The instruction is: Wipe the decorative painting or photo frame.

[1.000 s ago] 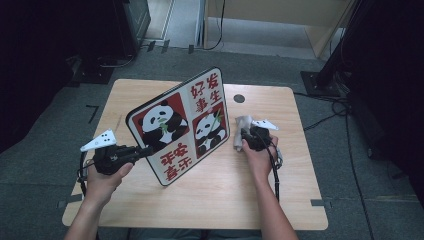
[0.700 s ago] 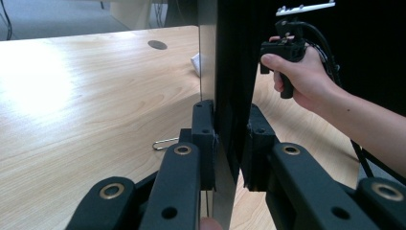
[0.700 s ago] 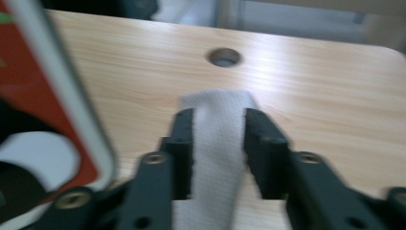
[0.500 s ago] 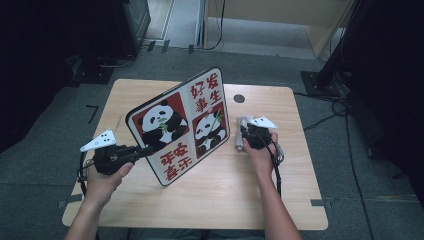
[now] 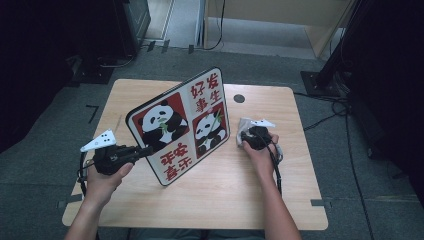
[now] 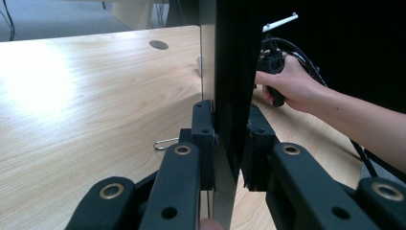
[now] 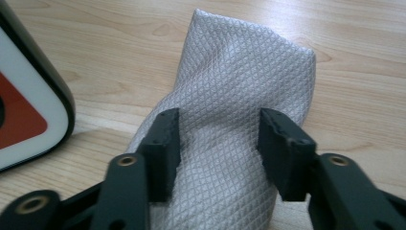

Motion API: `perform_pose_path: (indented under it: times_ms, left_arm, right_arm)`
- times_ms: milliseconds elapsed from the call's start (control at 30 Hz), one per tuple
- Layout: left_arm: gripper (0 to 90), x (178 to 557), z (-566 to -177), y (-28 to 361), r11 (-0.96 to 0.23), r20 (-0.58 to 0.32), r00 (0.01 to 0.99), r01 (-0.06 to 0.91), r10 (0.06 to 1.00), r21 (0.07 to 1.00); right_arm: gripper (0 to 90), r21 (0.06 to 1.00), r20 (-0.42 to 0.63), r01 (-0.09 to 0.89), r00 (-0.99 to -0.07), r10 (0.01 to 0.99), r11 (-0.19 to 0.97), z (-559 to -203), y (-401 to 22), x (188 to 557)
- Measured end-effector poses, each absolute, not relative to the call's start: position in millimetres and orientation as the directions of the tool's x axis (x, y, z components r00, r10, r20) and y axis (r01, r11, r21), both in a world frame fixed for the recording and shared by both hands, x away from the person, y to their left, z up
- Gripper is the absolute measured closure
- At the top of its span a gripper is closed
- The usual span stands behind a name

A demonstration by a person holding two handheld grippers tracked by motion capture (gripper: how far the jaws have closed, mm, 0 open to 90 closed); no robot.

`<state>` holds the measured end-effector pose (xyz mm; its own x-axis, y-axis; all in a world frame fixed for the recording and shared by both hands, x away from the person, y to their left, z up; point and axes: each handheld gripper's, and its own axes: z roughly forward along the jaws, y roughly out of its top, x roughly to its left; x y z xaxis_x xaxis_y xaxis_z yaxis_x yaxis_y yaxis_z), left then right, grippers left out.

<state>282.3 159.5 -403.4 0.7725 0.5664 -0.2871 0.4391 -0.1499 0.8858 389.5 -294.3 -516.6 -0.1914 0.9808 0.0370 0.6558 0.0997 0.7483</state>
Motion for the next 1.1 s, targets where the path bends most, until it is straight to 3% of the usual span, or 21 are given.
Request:
perform_pose_path:
  times_ms: [100, 167, 233, 300, 567, 1100]
  left_arm:
    - [79.6, 282.4, -403.1, 159.5, -0.153, -0.286, 0.774, 0.439, 0.566, 0.885]
    - [79.6, 282.5, -403.0, 159.6, -0.155, -0.288, 0.776, 0.440, 0.561, 0.884]
    - [79.7, 282.4, -402.7, 159.3, -0.159, -0.285, 0.776, 0.439, 0.562, 0.884]
    - [79.7, 282.2, -402.7, 159.3, -0.159, -0.285, 0.777, 0.440, 0.562, 0.884]
    - [79.7, 282.1, -402.8, 159.4, -0.159, -0.284, 0.778, 0.438, 0.560, 0.885]
    - [79.7, 281.9, -402.8, 159.4, -0.162, -0.281, 0.779, 0.435, 0.560, 0.886]
  right_arm:
    - [77.5, 0.758, 0.059, 0.646, -0.208, 0.976, 0.092, -517.3, -295.5, 387.8]
    - [83.0, 0.758, 0.065, 0.646, -0.212, 0.975, 0.090, -517.0, -293.3, 388.8]
    - [84.2, 0.747, 0.081, 0.659, -0.221, 0.972, 0.088, -514.9, -290.9, 392.0]
    - [84.5, 0.739, 0.183, 0.673, -0.243, 0.953, 0.030, -514.1, -291.5, 395.8]
    - [84.6, 0.759, 0.390, 0.641, -0.308, 0.868, -0.114, -503.2, -282.0, 400.4]
    - [84.5, 0.728, 0.531, 0.642, -0.305, 0.790, -0.242, -492.4, -284.8, 405.9]
